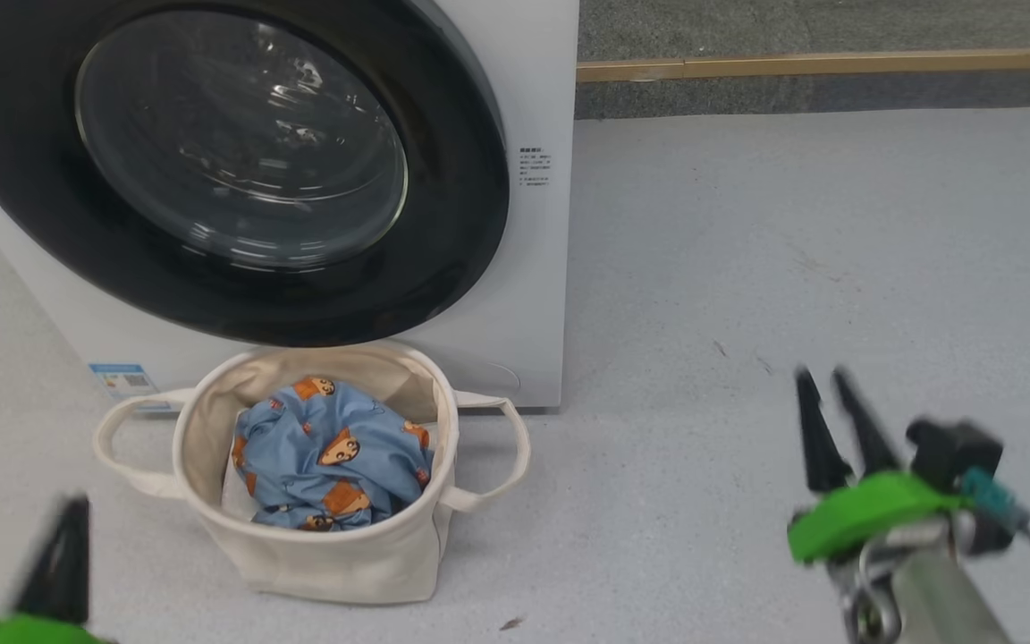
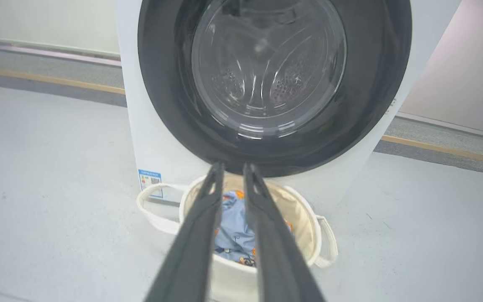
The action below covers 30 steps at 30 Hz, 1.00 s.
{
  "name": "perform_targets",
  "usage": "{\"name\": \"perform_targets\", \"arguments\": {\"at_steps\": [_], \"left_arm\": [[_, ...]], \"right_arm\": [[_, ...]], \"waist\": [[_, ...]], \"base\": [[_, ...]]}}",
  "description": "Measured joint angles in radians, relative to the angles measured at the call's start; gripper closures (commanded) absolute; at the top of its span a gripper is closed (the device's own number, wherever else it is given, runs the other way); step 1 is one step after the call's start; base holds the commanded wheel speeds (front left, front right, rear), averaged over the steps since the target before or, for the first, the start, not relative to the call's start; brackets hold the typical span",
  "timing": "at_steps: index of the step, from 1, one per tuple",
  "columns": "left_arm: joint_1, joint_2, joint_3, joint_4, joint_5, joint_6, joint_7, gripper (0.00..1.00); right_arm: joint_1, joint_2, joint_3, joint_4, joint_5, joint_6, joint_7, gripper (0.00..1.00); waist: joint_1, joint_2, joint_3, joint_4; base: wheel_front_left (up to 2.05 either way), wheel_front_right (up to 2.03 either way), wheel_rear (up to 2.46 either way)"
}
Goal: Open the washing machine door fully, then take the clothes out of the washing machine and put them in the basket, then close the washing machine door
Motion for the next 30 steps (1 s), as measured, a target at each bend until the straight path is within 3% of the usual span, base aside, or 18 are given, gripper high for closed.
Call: {"name": "perform_targets", "arguments": {"at_steps": [5,10,30], "left_arm": [[0.065,-0.073,-0.033,0.048,-0.009,0.000,0.009,1.00],[0.068,-0.077,-0.026,0.043,-0.048,0.000,0.022,1.00],[0.068,-0.132,0.000,0.014,-0.205,0.000,0.079,1.00]], "right_arm": [[0.091,0.004,-0.001,0.066,0.012,0.000,0.009,1.00],[0.096,0.005,-0.005,0.054,0.067,0.000,0.019,1.00],[0.098,0.006,-0.030,0.014,0.282,0.000,0.074,1.00]], "waist": [[0.0000,0.0000,0.001,0.002],[0.0016,0.0000,0.000,0.007],[0.0002,0.0000,0.007,0.027]], "base": [[0.00,0.00,0.00],[0.00,0.00,0.00],[0.00,0.00,0.00]]}}
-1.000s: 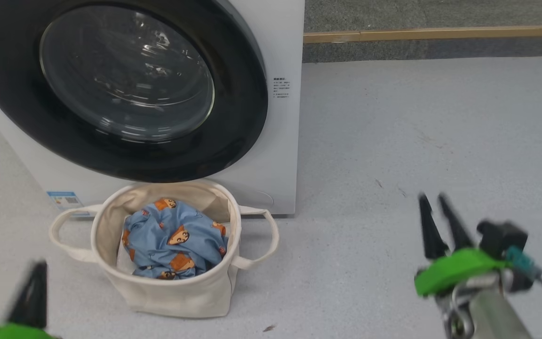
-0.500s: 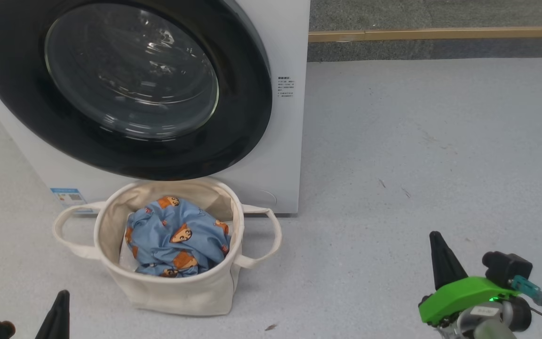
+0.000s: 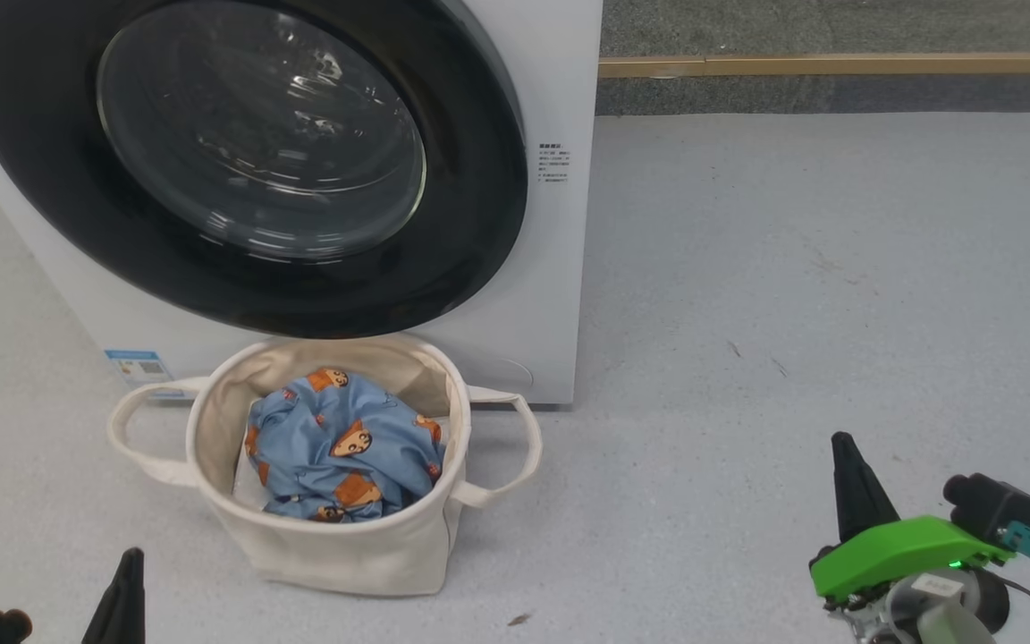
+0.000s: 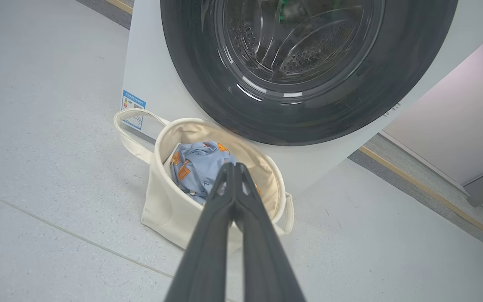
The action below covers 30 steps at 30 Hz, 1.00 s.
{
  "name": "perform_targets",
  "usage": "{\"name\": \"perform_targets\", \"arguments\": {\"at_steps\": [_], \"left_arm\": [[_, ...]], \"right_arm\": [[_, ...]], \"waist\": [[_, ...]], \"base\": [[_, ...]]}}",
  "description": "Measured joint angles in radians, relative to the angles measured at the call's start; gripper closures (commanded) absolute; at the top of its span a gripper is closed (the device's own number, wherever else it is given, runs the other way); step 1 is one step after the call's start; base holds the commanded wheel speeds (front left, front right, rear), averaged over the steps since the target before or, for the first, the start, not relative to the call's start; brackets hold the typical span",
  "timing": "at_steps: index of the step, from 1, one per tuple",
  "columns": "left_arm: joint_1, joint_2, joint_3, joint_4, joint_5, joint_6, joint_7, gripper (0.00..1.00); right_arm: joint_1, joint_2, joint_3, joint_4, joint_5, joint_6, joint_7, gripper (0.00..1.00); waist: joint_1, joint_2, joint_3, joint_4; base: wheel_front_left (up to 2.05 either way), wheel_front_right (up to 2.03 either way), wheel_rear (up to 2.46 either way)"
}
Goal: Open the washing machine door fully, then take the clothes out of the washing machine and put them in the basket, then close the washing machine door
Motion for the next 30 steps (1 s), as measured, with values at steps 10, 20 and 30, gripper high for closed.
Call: {"name": "perform_targets", "arguments": {"at_steps": [10,20,30], "left_arm": [[0.000,-0.024,0.017,-0.017,-0.073,0.000,0.026,1.00],[0.000,-0.050,0.028,-0.032,-0.152,0.000,0.053,1.00],[0.000,-0.077,0.046,-0.051,-0.230,0.000,0.079,1.00]], "right_arm": [[0.004,0.000,-0.010,-0.018,0.098,0.000,0.030,1.00],[0.012,0.001,-0.022,-0.038,0.207,0.000,0.060,1.00],[0.017,0.001,-0.037,-0.059,0.314,0.000,0.087,1.00]], "waist": [[-0.0001,0.0000,0.002,0.009],[-0.0001,0.0000,0.005,0.019],[-0.0001,0.0000,0.008,0.029]], "base": [[0.00,0.00,0.00],[0.00,0.00,0.00],[0.00,0.00,0.00]]}}
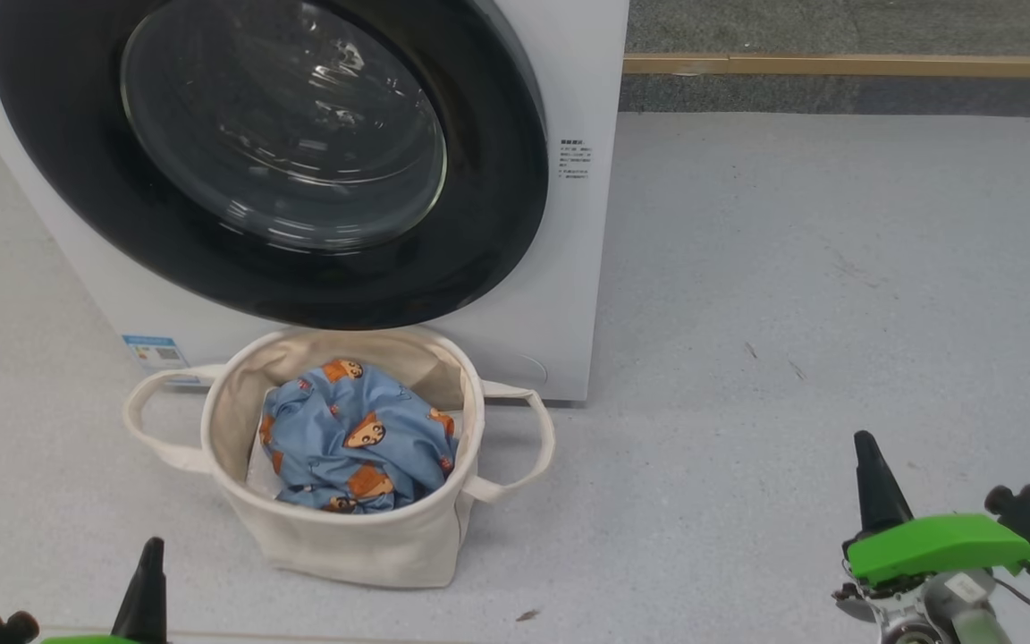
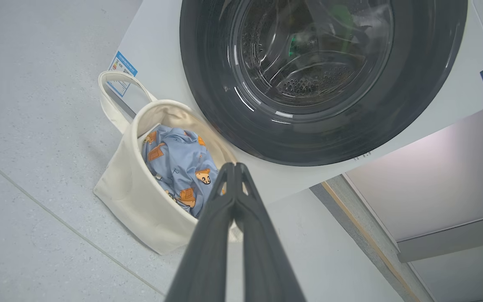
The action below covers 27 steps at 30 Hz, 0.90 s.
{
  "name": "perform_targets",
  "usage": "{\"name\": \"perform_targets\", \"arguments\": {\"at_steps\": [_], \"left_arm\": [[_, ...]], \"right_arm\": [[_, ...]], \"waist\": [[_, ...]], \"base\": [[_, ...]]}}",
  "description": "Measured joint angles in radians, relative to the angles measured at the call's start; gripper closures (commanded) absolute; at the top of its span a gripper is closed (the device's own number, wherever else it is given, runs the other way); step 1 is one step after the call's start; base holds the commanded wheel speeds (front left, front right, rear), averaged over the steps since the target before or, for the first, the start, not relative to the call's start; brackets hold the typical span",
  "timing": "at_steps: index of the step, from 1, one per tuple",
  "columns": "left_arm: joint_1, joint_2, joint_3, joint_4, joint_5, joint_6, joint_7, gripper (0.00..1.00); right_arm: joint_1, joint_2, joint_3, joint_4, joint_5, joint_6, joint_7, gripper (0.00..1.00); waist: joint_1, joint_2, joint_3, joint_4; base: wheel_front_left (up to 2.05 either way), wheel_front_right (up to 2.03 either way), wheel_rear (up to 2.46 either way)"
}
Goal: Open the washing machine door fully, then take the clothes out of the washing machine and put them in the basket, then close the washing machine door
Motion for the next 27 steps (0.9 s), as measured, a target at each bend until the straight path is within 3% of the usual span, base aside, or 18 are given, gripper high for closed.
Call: {"name": "perform_targets", "arguments": {"at_steps": [27], "left_arm": [[-0.001,-0.077,0.041,-0.043,-0.220,0.000,0.080,1.00]], "right_arm": [[0.038,0.000,-0.036,-0.054,0.302,0.000,0.079,1.00]], "waist": [[0.0000,0.0000,0.007,0.028]], "base": [[0.00,0.00,0.00]]}}
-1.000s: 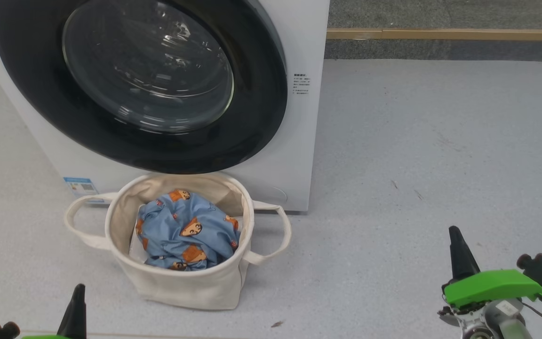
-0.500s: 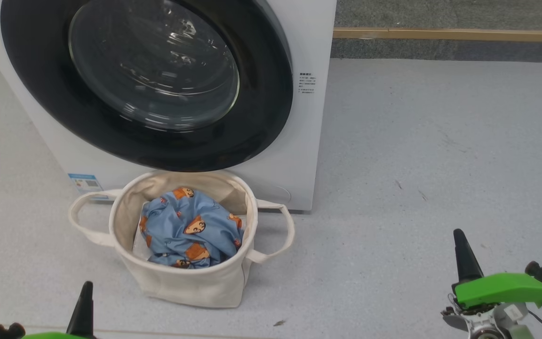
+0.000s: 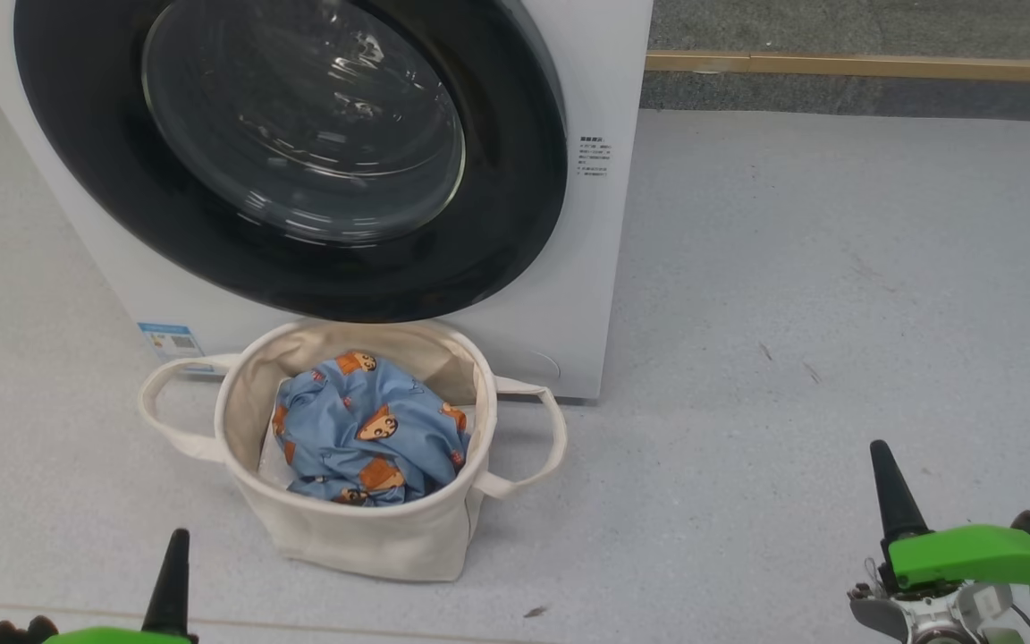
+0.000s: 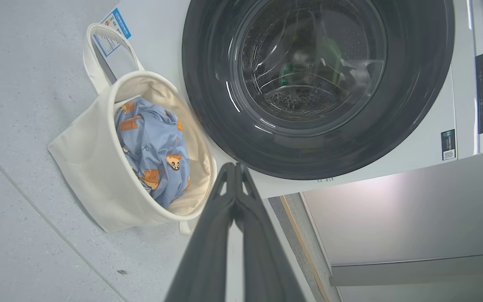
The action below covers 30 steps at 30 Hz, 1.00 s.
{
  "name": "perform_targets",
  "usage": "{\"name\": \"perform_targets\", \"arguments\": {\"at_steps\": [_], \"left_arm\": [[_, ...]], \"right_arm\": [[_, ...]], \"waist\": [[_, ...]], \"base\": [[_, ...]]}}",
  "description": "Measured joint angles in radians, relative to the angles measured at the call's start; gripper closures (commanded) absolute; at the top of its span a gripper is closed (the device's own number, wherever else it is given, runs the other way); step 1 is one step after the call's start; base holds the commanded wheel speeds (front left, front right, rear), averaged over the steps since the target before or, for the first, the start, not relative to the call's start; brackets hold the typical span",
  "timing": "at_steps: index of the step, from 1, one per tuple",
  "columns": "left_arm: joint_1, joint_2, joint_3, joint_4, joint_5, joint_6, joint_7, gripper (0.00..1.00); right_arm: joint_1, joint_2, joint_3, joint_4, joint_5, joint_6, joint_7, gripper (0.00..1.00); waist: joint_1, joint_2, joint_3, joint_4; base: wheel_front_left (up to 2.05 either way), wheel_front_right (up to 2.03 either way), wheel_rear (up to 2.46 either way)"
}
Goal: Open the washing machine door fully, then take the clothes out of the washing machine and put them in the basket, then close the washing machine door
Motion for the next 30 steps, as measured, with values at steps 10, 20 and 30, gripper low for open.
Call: {"name": "perform_targets", "arguments": {"at_steps": [10,20,30], "left_arm": [[-0.001,-0.027,0.014,-0.019,-0.082,0.000,0.027,1.00],[-0.003,-0.050,0.030,-0.032,-0.152,0.000,0.053,1.00],[-0.005,-0.077,0.041,-0.050,-0.232,0.000,0.080,1.00]], "right_arm": [[0.002,0.000,-0.011,-0.023,0.108,0.000,0.032,1.00],[0.020,0.000,-0.026,-0.040,0.207,0.000,0.058,1.00],[0.022,0.000,-0.036,-0.061,0.314,0.000,0.086,1.00]], "waist": [[0.0000,0.0000,0.003,0.010],[0.0000,0.0000,0.005,0.019],[0.0000,0.0000,0.008,0.029]], "base": [[0.00,0.00,0.00],[0.00,0.00,0.00],[0.00,0.00,0.00]]}}
